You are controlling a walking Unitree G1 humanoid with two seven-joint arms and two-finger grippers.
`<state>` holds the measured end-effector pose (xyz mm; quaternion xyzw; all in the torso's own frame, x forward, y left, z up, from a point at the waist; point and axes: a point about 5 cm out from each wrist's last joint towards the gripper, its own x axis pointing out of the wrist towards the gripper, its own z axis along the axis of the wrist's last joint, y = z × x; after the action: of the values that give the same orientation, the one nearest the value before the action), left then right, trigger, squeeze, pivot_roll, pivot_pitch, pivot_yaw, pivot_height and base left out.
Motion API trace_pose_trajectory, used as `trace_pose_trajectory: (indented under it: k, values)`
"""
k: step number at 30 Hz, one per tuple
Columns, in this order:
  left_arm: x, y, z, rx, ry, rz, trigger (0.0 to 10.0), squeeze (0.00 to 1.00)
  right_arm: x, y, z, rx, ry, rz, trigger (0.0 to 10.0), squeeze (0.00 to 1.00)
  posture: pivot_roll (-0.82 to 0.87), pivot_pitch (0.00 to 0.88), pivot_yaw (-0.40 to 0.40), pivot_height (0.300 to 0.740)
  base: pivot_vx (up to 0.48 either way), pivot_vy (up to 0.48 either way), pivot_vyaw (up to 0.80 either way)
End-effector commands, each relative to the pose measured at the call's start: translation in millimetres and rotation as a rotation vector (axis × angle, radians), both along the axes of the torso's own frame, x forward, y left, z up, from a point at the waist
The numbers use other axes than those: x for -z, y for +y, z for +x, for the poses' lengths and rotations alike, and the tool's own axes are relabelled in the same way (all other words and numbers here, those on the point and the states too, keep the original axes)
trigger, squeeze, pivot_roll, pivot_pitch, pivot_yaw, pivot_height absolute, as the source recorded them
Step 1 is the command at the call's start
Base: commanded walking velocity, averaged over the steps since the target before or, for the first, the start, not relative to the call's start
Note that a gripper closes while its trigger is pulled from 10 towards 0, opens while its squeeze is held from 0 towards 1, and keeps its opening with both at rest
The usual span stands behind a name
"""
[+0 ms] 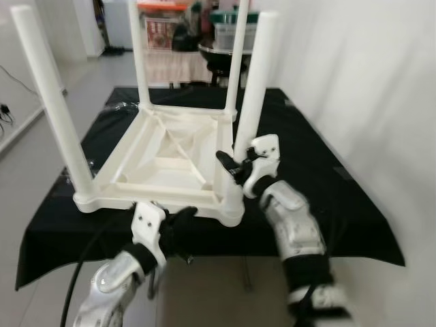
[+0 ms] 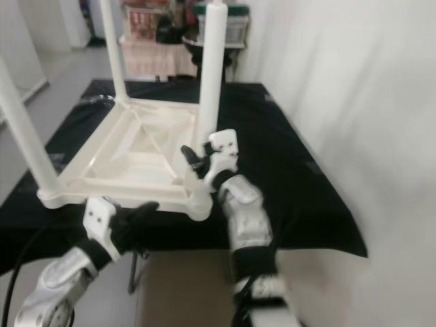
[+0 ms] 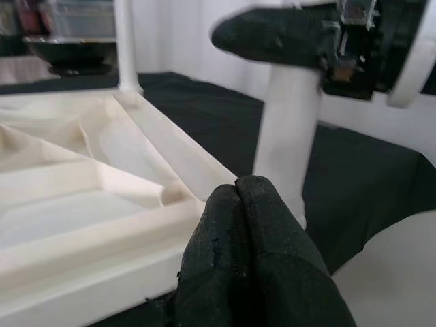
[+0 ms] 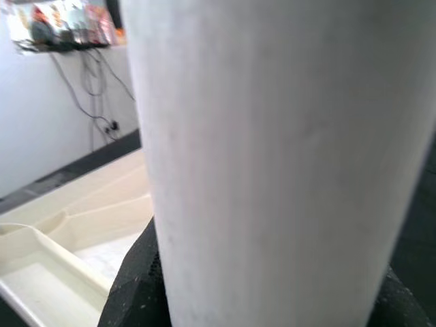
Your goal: Building children table
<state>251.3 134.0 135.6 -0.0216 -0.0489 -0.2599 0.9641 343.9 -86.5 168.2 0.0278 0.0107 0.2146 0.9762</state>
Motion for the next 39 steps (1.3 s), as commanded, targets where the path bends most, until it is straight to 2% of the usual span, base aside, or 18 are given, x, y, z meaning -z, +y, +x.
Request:
trace_pose_trajectory:
  k: [1, 6, 7, 8, 9, 10, 11, 14, 15, 16, 17, 18, 19, 23, 31, 32, 33, 39]
  values:
    - [1, 0.9, 0.4, 0.004, 0.009, 0.001, 10.0, 0.00, 36, 0.7, -10.1, 0.021, 0.149, -0.013, 0.0, 0.00, -0.02, 0.000, -0.034, 0.740, 0.000, 0.000, 0.00]
    - [1, -0.1, 1.3, 0.008, 0.009, 0.002, 10.0, 0.00, 31, 7.4, 9.7, -0.020, 0.118, -0.059, 0.0, 0.00, 0.00, 0.000, -0.055, 0.740, 0.000, 0.000, 0.00]
    - [1, 0.0, 1.2, 0.001, 0.007, -0.001, 10.0, 0.00, 31, 8.3, 10.2, -0.019, 0.120, -0.065, 1.1, 0.00, 0.00, 0.000, -0.056, 0.740, 0.000, 0.000, 0.00]
    - [1, 0.0, 1.2, 0.001, 0.007, -0.001, 10.0, 0.00, 31, 8.3, 10.2, -0.019, 0.120, -0.065, 1.1, 0.00, 0.00, 0.000, -0.056, 0.740, 0.000, 0.000, 0.00]
    - [1, 0.5, 1.1, -0.011, 0.005, -0.003, 10.0, 0.00, 25, 12.5, 10.0, -0.055, 0.109, -0.065, 10.0, 0.14, 0.00, 0.000, -0.056, 0.740, 0.000, 0.000, 0.00]
    - [1, 0.9, 1.0, -0.019, 0.003, -0.005, 10.0, 0.00, 18, 15.8, 10.4, -0.102, 0.097, -0.052, 10.0, 1.00, 0.00, 0.000, -0.056, 0.740, 0.000, 0.000, 0.00]
    - [1, 0.3, 1.4, -0.020, 0.004, -0.006, 10.0, 0.00, 4, 19.7, 9.5, -0.180, 0.080, -0.001, 10.0, 1.00, 0.01, 0.000, -0.061, 0.740, 0.000, 0.000, 0.00]
    - [1, -0.4, 1.9, -0.012, 0.005, -0.004, 10.0, 0.00, -5, 16.6, 15.6, -0.216, 0.044, 0.022, 10.0, 1.00, 0.01, 0.000, -0.061, 0.740, 0.000, 0.000, 0.00]
    - [1, -0.8, 2.4, -0.009, 0.007, -0.004, 10.0, 0.00, -13, 14.6, 20.8, -0.298, 0.005, 0.022, 10.0, 0.81, 0.01, 0.000, -0.059, 0.740, 0.000, 0.000, 0.00]
    - [2, -1.3, 2.9, -0.007, 0.008, -0.003, 10.0, 0.00, -22, 12.4, 25.8, -0.397, -0.038, 0.017, 10.0, 0.81, 0.01, 0.000, -0.059, 0.740, 0.000, 0.000, 0.00]
    - [2, -1.3, 2.9, -0.007, 0.008, -0.003, 10.0, 0.00, -22, 12.4, 25.8, -0.397, -0.038, 0.017, 10.0, 0.81, 0.01, 0.000, -0.059, 0.740, 0.000, 0.000, 0.00]
    - [2, -1.4, 3.3, -0.006, 0.009, -0.003, 10.0, 0.00, -27, 10.8, 27.7, -0.507, -0.047, 0.011, 10.0, 0.00, 0.01, 0.000, -0.058, 0.740, 0.000, 0.000, 0.00]
    - [2, -1.4, 3.3, -0.006, 0.009, -0.003, 10.0, 0.00, -27, 10.8, 27.7, -0.507, -0.047, 0.011, 10.0, 0.00, 0.01, 0.000, -0.058, 0.740, 0.000, 0.000, 0.00]
    - [3, -1.9, 3.8, -0.003, 0.013, -0.001, 10.0, 0.00, -31, 8.3, 29.4, -0.789, -0.009, -0.069, 10.0, 0.00, 0.03, 0.000, -0.060, 0.740, 0.000, 0.000, 0.00]
    - [5, -1.4, 2.5, -0.006, 0.017, 0.004, 10.0, 0.00, -37, 11.8, 31.4, -0.895, 0.030, -0.070, 10.0, 0.00, 0.04, 0.000, -0.055, 0.740, 0.000, 0.000, 0.00]
    - [5, -1.4, 1.9, -0.005, 0.019, 0.004, 10.0, 0.00, -36, 11.5, 32.7, -0.884, 0.037, -0.069, 0.8, 0.00, 0.04, 0.000, -0.054, 0.740, 0.000, 0.000, 0.00]
    - [5, -1.5, 1.6, -0.004, 0.021, 0.004, 10.0, 0.00, -35, 10.8, 33.8, -0.869, 0.044, -0.072, 0.0, 0.00, 0.04, 0.000, -0.054, 0.740, 0.000, 0.000, 0.00]
    - [6, -2.5, 0.0, 0.000, 0.024, 0.002, 10.0, 0.00, -29, -3.1, 38.0, -0.782, 0.029, -0.071, 0.0, 0.00, 0.04, 0.000, -0.054, 0.740, 0.000, 0.000, 0.00]
